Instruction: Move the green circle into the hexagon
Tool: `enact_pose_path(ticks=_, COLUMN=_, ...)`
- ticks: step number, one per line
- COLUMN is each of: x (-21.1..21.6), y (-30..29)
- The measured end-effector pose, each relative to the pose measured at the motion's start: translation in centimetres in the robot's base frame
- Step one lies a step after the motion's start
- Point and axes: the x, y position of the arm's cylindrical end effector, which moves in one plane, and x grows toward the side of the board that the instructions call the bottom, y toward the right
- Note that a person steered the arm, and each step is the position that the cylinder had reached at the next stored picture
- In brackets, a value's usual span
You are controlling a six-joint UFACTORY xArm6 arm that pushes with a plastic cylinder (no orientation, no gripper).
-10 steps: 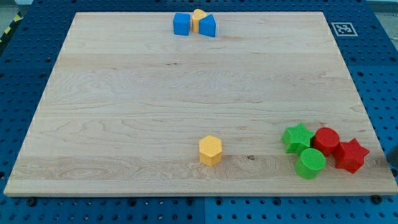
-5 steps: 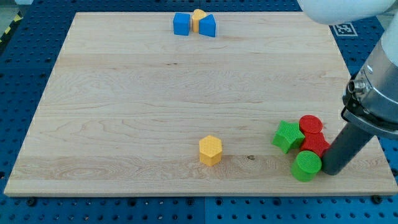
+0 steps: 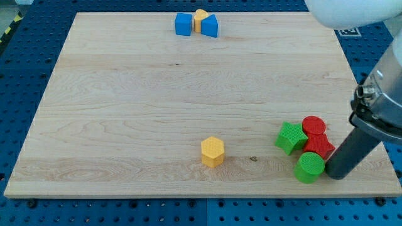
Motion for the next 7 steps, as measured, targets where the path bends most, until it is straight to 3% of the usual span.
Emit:
enact_pose_path(ticks=5, x=0.0, y=-11.5)
enact_pose_path(ticks=7, x=2.2, y=-10.7)
